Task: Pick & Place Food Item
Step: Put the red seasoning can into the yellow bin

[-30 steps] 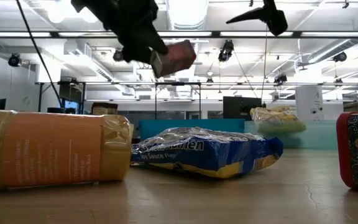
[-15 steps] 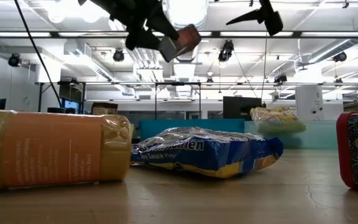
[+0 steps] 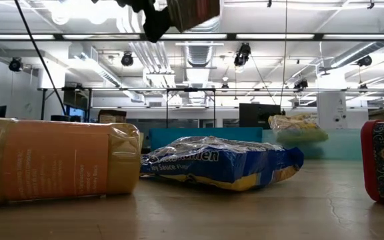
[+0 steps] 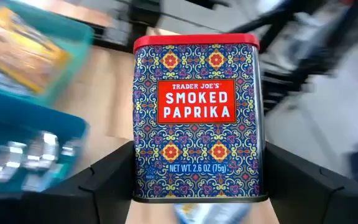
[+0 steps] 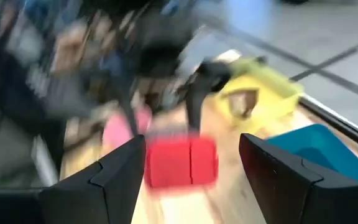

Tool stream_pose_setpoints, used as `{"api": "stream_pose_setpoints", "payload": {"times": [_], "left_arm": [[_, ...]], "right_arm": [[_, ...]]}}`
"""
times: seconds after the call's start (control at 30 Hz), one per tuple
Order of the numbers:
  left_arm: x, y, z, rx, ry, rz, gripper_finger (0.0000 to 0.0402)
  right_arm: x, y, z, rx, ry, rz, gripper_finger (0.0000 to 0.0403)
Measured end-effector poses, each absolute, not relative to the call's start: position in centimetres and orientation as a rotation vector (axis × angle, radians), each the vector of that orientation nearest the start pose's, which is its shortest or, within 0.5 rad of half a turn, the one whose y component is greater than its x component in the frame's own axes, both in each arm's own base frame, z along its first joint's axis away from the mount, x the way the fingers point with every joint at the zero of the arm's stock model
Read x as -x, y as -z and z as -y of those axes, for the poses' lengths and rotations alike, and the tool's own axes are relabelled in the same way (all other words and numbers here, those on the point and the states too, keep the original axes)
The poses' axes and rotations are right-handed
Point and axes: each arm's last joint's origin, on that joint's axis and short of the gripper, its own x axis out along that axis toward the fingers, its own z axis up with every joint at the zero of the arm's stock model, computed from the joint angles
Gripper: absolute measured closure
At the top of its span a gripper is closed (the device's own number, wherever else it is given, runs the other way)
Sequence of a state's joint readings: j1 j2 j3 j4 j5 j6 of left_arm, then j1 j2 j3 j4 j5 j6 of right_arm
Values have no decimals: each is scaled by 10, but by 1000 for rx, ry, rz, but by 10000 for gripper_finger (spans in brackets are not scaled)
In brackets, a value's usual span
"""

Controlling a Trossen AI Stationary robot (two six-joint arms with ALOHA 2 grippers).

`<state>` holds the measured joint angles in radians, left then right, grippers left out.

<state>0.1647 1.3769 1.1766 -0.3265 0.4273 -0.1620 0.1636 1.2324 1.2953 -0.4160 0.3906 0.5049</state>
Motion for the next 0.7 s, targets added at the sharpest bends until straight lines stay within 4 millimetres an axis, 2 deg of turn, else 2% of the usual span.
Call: {"api": "stream_pose_setpoints", "payload": {"times": [0.1, 0.2, 0.37, 0.47, 0.6, 0.7], "left_arm": [[-299, -332, -39, 398, 301, -523, 104], [-299, -339, -42, 479, 355, -517, 104], [-297, -345, -45, 575, 392, -521, 104], [-297, -346, -44, 612, 426, -525, 104], [-298, -351, -43, 650, 508, -500, 104], [-300, -361, -42, 669, 593, -434, 104]], "right_arm": [[-260, -398, -36, -239, 157, -428, 148], [-264, -396, -41, -71, 101, -543, 148], [-275, -413, -43, 66, 67, -514, 148], [-284, -417, -44, 152, 46, -514, 148], [-292, -424, -48, 193, 20, -505, 148], [-291, -437, -47, 97, 50, -459, 148]]}}
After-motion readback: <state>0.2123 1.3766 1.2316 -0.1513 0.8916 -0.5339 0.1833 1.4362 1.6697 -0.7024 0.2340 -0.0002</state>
